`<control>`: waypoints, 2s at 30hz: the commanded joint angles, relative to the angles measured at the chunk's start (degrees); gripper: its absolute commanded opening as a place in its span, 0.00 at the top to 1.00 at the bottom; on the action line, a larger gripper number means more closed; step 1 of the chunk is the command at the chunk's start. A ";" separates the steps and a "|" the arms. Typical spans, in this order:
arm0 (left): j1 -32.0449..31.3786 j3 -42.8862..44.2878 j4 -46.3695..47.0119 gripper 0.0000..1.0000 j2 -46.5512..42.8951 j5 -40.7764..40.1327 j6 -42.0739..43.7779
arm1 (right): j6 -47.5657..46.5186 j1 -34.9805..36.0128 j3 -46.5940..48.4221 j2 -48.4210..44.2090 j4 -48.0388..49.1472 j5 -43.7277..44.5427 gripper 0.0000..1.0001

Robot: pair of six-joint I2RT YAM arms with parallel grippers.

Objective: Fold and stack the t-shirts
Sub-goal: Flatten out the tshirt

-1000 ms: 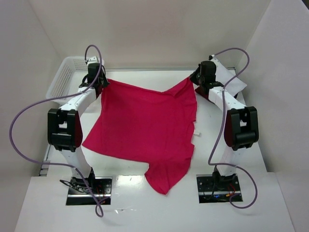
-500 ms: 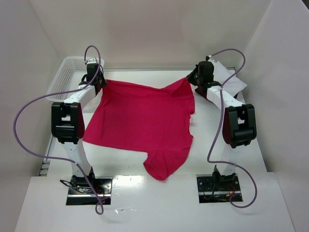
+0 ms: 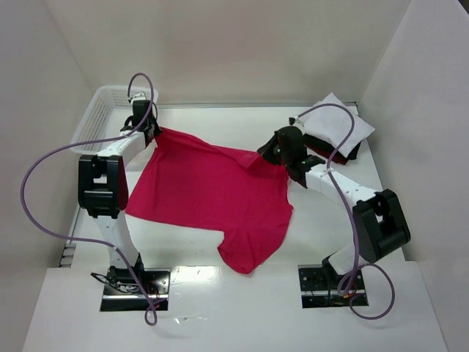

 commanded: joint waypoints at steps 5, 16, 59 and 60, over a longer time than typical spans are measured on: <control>0.43 -4.97 1.36 1.00 -5.75 -1.11 0.45 | 5.42 4.20 -6.49 -7.69 -1.45 4.69 1.00; 1.48 -5.07 -2.77 1.00 -14.20 2.40 5.28 | 5.24 1.31 -7.12 -16.23 -7.16 8.90 1.00; -3.17 -10.43 1.46 1.00 -36.15 21.93 20.32 | -10.57 -19.88 31.55 -10.76 -11.03 -1.46 1.00; -4.39 -9.38 -0.38 1.00 -40.79 21.92 19.62 | -10.58 -19.88 32.08 -14.61 -12.77 -2.25 1.00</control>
